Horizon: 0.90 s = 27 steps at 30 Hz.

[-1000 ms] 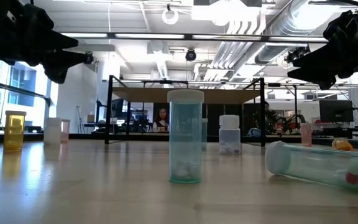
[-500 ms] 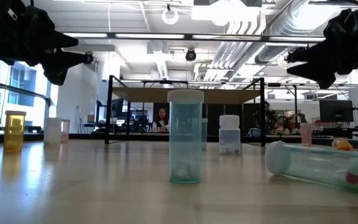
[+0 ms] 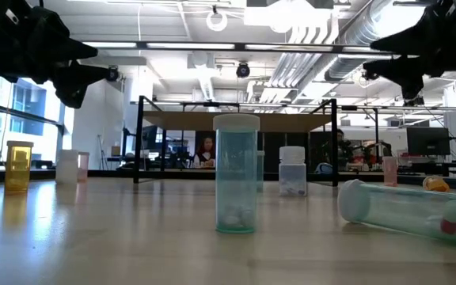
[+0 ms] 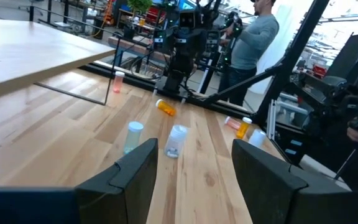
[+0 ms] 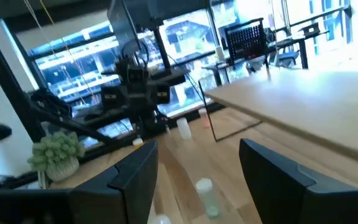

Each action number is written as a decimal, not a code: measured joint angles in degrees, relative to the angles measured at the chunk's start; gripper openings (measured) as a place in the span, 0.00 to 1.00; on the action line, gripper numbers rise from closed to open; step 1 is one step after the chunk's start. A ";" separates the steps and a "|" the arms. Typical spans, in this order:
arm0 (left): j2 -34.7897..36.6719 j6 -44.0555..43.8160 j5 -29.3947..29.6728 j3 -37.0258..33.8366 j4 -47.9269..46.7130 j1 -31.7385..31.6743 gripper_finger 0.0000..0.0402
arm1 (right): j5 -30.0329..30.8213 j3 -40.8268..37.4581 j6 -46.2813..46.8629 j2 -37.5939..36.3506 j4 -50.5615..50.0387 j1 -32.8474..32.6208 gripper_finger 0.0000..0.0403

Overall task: Pick and place medicine bottles onto shelf by color
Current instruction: Put the middle transparent pill bottle on the shelf

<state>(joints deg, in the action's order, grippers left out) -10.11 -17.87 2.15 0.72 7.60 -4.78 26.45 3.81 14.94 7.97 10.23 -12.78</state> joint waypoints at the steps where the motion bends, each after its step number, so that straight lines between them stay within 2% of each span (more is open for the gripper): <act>1: 0.00 0.00 0.00 0.01 0.00 0.00 0.49 | -0.11 0.38 0.00 0.00 0.92 0.00 0.54; 7: 0.00 0.00 0.00 -0.01 0.00 0.01 0.49 | -5.55 3.91 0.00 0.00 5.67 -0.02 0.54; 10: 0.00 0.00 -0.01 0.00 0.00 0.00 0.49 | -6.26 5.46 -0.42 0.48 9.22 -0.02 0.54; 16: 0.00 0.00 -0.01 0.00 0.00 0.01 0.49 | -8.89 9.57 -9.71 5.39 11.07 -0.02 0.54; 19: 0.00 0.00 -0.02 -0.01 0.00 0.01 0.49 | -7.81 11.82 -14.08 9.63 10.60 -0.02 0.54; 22: 0.00 0.00 -0.02 -0.01 0.00 0.00 0.49 | -2.52 14.25 -16.30 14.64 10.20 -0.02 0.54; 27: 0.02 0.00 -0.02 -0.01 -0.20 -0.01 0.49 | -0.35 20.33 -17.27 21.92 1.00 0.00 0.54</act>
<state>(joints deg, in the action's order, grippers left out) -10.09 -17.87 2.13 0.71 7.39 -4.79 26.10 24.14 -2.34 29.88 11.23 -12.78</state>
